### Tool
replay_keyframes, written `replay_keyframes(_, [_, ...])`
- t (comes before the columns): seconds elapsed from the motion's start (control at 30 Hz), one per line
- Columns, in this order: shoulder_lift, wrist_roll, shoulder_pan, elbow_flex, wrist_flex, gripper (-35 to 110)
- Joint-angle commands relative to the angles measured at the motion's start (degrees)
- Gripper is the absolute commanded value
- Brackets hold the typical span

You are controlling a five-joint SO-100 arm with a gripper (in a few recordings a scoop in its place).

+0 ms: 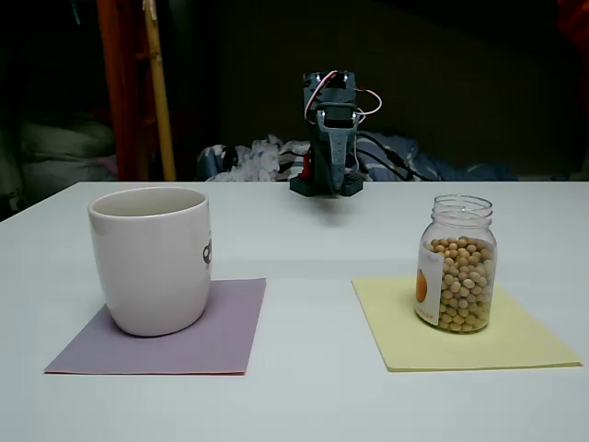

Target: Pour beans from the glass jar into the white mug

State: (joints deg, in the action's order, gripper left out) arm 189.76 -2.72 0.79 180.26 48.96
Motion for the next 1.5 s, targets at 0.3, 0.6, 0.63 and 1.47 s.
replay_keyframes(0.3, [2.1,-0.4,0.6,0.7,0.6,0])
replay_keyframes(0.6, [2.1,1.1,-0.7,0.7,0.6,0])
replay_keyframes(0.63, [2.1,1.6,-1.1,0.7,0.6,0])
replay_keyframes(1.47, [-30.5,-51.9,-9.6,-32.6,-10.0,44])
